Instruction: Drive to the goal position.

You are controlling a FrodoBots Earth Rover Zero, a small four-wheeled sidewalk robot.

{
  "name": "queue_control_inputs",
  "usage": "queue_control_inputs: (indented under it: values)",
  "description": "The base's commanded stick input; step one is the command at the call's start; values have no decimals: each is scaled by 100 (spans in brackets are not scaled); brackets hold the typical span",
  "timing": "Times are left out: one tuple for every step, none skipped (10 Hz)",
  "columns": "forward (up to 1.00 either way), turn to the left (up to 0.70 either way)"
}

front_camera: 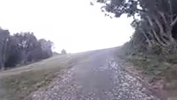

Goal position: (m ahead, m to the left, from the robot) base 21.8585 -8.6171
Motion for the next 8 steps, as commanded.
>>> queue_control_inputs:
  values:
    - [69, -9]
    - [69, -9]
    - [69, -9]
    - [69, -9]
    - [69, -9]
    - [69, -9]
    - [69, -9]
    - [69, -9]
